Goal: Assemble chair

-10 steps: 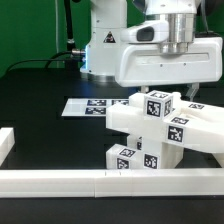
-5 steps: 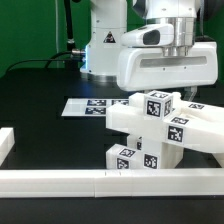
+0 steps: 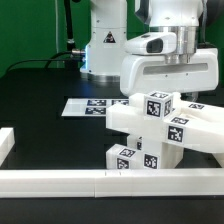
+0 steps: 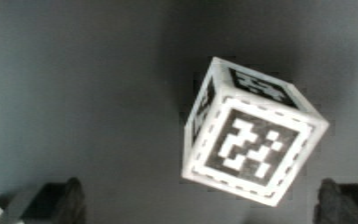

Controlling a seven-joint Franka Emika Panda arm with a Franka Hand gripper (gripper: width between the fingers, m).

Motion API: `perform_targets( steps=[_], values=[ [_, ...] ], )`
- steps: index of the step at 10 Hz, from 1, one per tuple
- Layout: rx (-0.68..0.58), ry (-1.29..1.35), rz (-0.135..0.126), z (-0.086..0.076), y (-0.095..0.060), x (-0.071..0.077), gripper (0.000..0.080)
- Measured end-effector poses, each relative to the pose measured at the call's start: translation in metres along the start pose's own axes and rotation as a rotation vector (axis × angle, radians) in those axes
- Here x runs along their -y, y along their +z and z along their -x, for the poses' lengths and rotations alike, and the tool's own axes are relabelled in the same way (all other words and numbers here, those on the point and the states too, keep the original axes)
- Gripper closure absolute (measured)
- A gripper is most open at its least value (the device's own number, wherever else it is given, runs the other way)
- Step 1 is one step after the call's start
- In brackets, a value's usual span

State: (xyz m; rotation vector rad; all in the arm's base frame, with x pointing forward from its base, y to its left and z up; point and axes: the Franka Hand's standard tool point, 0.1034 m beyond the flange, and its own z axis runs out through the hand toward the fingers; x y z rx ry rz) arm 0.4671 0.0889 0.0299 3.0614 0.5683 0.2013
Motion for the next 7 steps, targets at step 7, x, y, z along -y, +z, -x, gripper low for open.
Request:
perform_targets(
  steps=[7],
  values=[
    [0.107,0.031,-0.048,-0.015,-0.006,0.006,0.0150]
  ],
)
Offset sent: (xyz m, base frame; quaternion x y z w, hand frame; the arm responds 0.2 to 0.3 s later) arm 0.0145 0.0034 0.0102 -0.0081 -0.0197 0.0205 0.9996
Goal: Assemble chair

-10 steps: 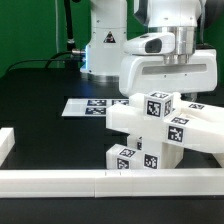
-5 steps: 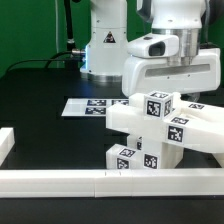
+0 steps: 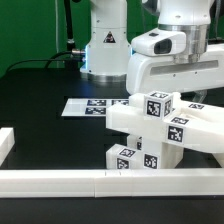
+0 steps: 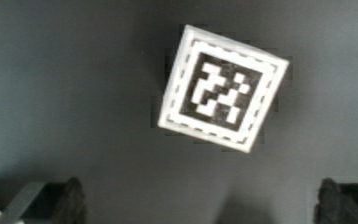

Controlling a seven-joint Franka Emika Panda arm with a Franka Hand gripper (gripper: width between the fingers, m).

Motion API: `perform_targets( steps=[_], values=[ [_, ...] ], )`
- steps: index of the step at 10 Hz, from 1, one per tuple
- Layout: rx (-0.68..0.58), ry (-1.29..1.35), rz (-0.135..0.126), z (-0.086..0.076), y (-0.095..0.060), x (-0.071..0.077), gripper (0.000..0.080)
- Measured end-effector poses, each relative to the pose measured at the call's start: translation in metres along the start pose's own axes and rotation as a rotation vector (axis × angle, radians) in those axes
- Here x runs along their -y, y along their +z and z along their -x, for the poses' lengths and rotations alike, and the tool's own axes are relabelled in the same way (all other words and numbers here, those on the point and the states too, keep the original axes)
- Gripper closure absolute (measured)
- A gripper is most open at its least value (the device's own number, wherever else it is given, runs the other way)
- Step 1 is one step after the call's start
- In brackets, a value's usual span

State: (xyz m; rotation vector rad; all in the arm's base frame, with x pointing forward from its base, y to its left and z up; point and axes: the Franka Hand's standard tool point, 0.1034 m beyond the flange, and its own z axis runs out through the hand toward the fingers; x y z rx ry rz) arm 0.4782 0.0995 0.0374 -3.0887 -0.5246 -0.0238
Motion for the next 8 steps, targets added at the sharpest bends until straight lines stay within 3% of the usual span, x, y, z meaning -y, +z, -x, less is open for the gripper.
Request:
perform_targets(
  steps=[3,8],
  values=[
    [0.024,0.060,0.000,0.005,0.008,0.011,0.0150],
    [0.027,0.066,0.002,0.009,0.010,0.008,0.0150]
  ],
)
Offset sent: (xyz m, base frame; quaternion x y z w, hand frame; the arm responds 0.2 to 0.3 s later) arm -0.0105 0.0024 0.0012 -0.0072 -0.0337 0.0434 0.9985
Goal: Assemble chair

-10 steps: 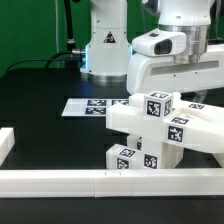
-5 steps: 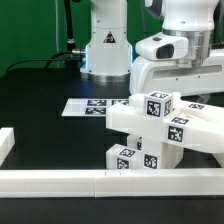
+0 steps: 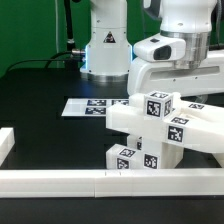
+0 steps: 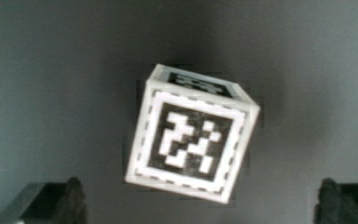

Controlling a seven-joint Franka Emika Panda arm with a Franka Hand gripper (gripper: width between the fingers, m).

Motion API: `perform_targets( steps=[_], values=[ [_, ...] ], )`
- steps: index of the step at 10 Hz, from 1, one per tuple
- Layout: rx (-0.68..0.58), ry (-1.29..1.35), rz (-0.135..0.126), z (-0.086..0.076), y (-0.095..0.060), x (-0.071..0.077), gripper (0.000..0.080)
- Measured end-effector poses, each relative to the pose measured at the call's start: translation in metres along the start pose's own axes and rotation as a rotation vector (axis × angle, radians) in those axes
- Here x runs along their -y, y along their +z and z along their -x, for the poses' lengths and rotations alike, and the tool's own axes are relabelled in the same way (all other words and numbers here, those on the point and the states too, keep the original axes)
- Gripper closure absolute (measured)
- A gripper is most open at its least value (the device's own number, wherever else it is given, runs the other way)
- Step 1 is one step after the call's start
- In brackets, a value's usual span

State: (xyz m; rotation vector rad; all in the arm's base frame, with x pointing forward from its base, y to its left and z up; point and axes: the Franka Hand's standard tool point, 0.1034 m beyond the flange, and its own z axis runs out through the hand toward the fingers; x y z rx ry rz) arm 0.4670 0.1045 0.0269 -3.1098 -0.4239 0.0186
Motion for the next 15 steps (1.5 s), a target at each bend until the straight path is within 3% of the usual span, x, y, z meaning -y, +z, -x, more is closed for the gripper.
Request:
perform_targets(
  steps=[15],
  values=[
    [0.027,0.055,0.006,0.010,0.016,-0.002,0.0150]
  ],
)
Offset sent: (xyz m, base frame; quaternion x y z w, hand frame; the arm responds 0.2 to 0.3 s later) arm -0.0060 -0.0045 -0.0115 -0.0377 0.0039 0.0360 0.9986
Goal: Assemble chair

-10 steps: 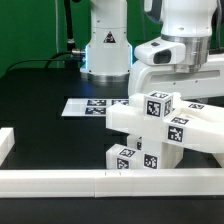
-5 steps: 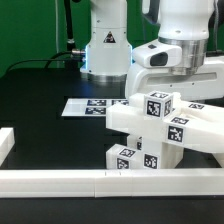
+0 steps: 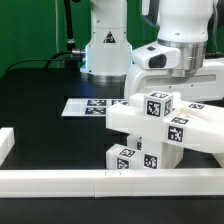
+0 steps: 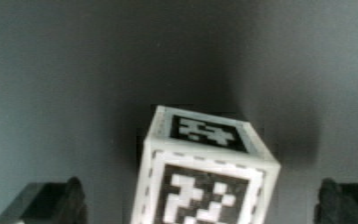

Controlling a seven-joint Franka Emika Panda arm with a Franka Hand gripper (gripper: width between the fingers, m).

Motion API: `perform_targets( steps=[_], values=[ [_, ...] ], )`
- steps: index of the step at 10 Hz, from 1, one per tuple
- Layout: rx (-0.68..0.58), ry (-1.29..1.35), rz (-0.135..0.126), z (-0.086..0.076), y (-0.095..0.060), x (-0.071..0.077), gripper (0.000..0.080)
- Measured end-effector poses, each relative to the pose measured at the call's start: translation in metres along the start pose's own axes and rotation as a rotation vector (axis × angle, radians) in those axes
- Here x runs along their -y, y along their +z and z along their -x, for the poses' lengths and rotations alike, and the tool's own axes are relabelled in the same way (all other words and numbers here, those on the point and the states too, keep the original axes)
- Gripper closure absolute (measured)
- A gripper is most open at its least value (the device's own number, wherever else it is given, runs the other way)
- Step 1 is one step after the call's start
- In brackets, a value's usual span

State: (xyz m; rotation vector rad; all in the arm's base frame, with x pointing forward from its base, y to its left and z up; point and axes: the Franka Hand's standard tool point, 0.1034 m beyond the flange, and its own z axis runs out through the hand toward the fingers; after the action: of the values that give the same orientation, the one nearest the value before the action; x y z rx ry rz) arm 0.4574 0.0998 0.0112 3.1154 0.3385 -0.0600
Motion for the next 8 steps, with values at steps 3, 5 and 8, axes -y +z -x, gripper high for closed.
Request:
perform_targets(
  steps=[3,5,8],
  values=[
    [0.008,0.015,0.002,0.0014,0.0047,0.0021,0.0150],
    [0.011,0.015,0.002,0.0026,0.0061,0.0019,0.0150],
    [0.012,0.016,0.002,0.0028,0.0064,0.0013,0.0263]
  ],
)
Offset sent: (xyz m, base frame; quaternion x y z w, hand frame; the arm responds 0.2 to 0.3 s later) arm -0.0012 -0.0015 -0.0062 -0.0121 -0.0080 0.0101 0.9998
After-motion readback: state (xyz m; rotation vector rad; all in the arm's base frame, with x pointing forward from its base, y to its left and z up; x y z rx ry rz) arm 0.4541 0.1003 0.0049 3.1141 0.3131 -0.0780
